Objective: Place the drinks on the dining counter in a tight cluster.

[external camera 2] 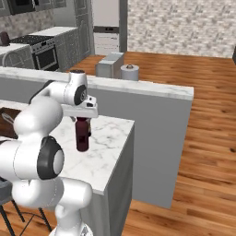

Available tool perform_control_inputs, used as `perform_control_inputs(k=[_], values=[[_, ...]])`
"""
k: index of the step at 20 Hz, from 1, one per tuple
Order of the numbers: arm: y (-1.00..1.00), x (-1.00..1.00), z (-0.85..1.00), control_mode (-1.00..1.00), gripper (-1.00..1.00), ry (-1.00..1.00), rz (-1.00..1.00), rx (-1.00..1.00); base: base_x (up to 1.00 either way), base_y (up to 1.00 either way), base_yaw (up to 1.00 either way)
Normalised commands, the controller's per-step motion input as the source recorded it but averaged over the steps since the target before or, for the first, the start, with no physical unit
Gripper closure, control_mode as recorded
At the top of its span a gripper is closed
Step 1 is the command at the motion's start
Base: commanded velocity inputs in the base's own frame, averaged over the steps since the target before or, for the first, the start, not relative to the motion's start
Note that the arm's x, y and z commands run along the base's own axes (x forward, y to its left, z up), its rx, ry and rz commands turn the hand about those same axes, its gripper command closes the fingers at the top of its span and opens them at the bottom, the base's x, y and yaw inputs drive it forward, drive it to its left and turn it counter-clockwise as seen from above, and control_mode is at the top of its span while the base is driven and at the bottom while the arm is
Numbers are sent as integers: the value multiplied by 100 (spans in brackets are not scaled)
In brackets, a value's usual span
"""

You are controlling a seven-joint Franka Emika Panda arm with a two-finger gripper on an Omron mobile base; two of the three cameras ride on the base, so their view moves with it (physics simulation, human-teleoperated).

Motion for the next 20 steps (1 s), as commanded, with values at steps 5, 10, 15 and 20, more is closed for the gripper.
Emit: perform_control_inputs(k=[5,10,15,20], values=[[16,23,-5,-100,100,0,-4,0,0,0,0],[5,4,-19,-100,100,0,-1,1,0,0,0],[0,5,-19,-100,100,0,0,0,0,0,0],[0,4,-20,-100,100,0,0,0,0,0,0]])
